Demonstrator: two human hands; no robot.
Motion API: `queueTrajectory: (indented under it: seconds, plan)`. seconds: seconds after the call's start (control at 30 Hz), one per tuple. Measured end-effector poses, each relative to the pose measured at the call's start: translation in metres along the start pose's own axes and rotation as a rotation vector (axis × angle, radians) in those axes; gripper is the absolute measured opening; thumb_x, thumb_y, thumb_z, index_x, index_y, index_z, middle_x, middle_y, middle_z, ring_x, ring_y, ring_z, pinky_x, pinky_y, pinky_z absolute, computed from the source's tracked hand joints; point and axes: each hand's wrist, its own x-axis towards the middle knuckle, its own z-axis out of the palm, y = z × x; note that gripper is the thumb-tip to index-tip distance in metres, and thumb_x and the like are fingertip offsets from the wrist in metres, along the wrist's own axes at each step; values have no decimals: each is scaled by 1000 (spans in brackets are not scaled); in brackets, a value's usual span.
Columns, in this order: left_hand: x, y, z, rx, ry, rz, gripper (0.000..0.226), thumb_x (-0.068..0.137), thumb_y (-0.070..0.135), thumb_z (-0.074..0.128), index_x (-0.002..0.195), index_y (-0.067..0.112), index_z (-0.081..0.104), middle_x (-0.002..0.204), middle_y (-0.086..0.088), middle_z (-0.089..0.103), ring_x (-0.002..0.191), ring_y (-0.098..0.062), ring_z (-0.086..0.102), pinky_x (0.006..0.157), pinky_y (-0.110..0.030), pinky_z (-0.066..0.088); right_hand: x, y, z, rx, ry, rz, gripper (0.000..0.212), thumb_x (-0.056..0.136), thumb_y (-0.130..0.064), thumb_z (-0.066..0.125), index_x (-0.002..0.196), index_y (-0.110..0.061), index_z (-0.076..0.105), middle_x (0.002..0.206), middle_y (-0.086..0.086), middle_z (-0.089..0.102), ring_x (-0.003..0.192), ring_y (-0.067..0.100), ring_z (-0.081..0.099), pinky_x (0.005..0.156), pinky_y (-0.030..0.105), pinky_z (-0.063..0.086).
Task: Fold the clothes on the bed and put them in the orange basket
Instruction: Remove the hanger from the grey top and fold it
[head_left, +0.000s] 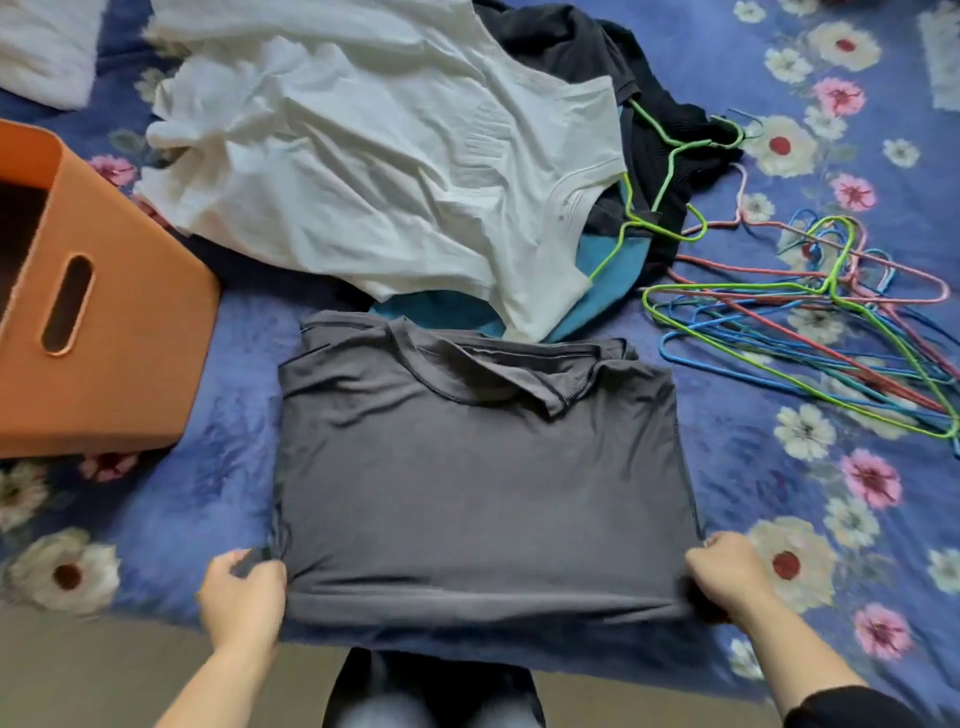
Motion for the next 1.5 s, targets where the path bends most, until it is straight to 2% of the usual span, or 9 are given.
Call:
queueTrajectory:
  seconds: [0.13, 0.27, 0.43, 0.67, 0.8, 0.93, 1.17, 1.4, 1.5]
  plan:
    - [8, 9, 4, 303, 20, 52, 50, 80, 11, 71, 125, 3, 50, 129, -27, 52, 124, -39, 42, 104, -46, 29, -4, -9, 6, 0, 189, 1, 27, 78, -6, 60, 103, 0, 51, 115, 27, 56, 108, 41, 54, 84, 42, 42]
    - [1, 68, 26, 325, -18, 529, 34, 80, 8, 68, 113, 8, 57, 119, -22, 53, 115, -36, 43, 97, -45, 33, -4, -65, 3, 99, 441, -277, 36, 76, -3, 62, 111, -2, 53, 116, 21, 52, 112, 36, 48, 91, 45, 38]
    - [-17, 128, 84, 20, -578, 431, 21, 89, 2, 52, 83, 17, 64, 83, -8, 69, 68, -19, 63, 72, -32, 49, -11, -150, 24, 699, -241, -121, 17, 86, 2, 45, 80, -11, 54, 79, 13, 50, 58, 17, 46, 48, 21, 37]
    - [-8, 163, 119, 497, -488, 1016, 56, 87, 21, 60, 141, 18, 47, 150, -6, 37, 139, -22, 30, 114, -34, 25, 19, -202, -26, 1440, -244, -233, 59, 78, 24, 29, 120, -14, 46, 106, -1, 65, 99, 12, 59, 88, 27, 46]
    - [-9, 125, 122, 815, -461, 1198, 74, 92, 44, 51, 154, 28, 14, 162, -4, -5, 149, -24, -6, 120, -43, 7, 33, -164, -22, 759, 7, -296, 39, 79, 14, 49, 107, -13, 58, 115, 12, 67, 101, 19, 61, 84, 26, 48]
    - [-8, 67, 118, 951, -382, 1257, 69, 92, 55, 25, 154, 28, 12, 161, -12, 5, 147, -31, 2, 116, -48, 14, 26, -101, -6, 235, 269, -278, 55, 75, -18, 75, 125, -10, 51, 128, 13, 50, 123, 31, 44, 101, 44, 35]
    - [-38, -3, 101, 1011, -439, 1461, 62, 95, 53, 28, 151, 26, 24, 157, -15, 25, 144, -31, 20, 112, -44, 14, 12, -23, 5, 434, 84, -32, 76, 72, -37, 82, 132, -13, 41, 115, 7, 52, 103, 24, 53, 94, 36, 42]
    - [-87, 7, 128, 879, -698, 1077, 65, 92, 30, 40, 153, 32, 16, 160, -2, -15, 147, -23, -18, 118, -43, 0, -13, -59, -24, 734, -314, 35, 21, 75, -5, 67, 93, -12, 60, 85, 9, 65, 69, 22, 59, 60, 28, 47]
    - [-85, 33, 110, 383, -918, 677, 41, 97, 22, 50, 138, 27, 50, 158, 5, 21, 148, -13, 7, 113, -23, 11, -51, -94, -25, 775, -362, 12, 10, 79, -4, 59, 78, -13, 54, 64, 4, 55, 55, 17, 51, 45, 19, 38]
